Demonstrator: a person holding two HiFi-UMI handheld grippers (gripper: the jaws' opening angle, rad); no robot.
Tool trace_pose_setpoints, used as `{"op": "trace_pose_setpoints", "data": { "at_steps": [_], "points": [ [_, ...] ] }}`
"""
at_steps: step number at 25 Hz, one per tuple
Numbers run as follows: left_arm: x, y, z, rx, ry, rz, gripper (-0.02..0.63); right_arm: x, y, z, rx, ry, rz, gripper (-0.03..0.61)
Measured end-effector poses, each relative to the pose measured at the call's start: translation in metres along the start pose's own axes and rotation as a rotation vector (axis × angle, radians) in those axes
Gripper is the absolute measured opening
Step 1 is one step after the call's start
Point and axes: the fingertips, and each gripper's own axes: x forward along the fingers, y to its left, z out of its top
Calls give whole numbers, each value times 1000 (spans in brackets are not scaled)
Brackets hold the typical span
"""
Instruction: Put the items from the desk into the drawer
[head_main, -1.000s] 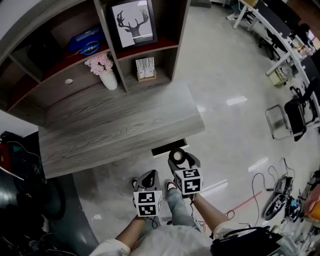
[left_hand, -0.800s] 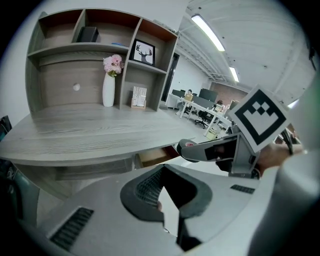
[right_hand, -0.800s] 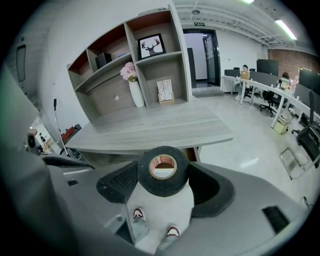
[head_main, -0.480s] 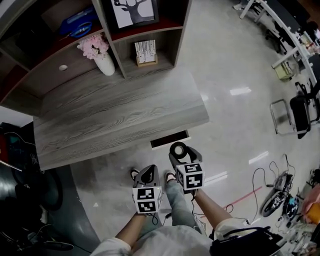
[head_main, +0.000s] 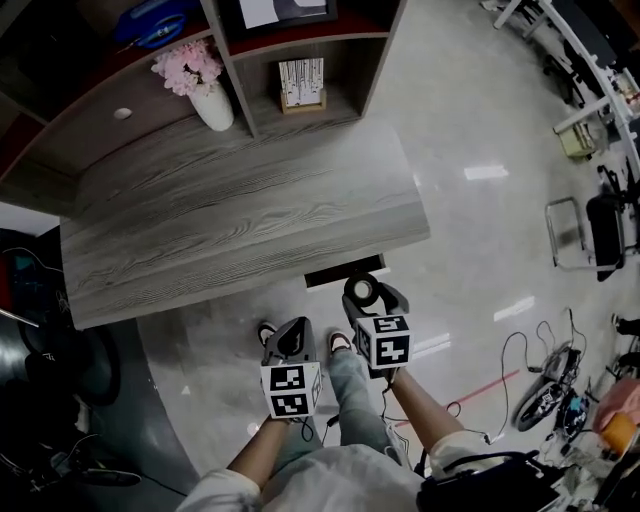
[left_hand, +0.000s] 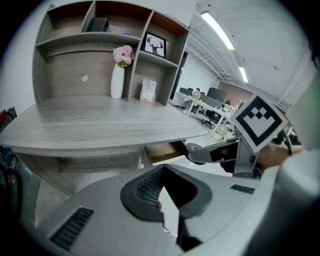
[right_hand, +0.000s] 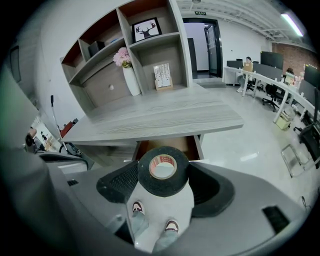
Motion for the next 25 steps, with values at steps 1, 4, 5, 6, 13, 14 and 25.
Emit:
{"op": "trace_pose_setpoints", "data": {
  "at_steps": [1, 4, 5, 6, 13, 14, 25],
  "points": [
    [2, 1, 1, -3, 0, 0, 8, 2, -1, -1, 2, 12, -3, 305],
    [7, 5, 3, -12, 5, 5, 8, 8, -4, -5, 29, 47, -9, 305],
    [9, 7, 4, -15, 5, 6, 8, 10, -5, -5, 32, 53, -10, 305],
    [11, 9, 6, -19, 5, 8, 8, 12, -6, -3, 27, 56, -9, 305],
    [20, 15, 21, -40, -10, 15, 8, 24, -8, 8, -14, 106, -6, 305],
    [21, 16, 22, -44, -11, 17, 8, 26, -7, 8, -15, 117, -5, 305],
    [25, 31, 31, -78, -17, 48, 8, 44, -6, 14, -5, 167, 2, 305]
  ]
}}
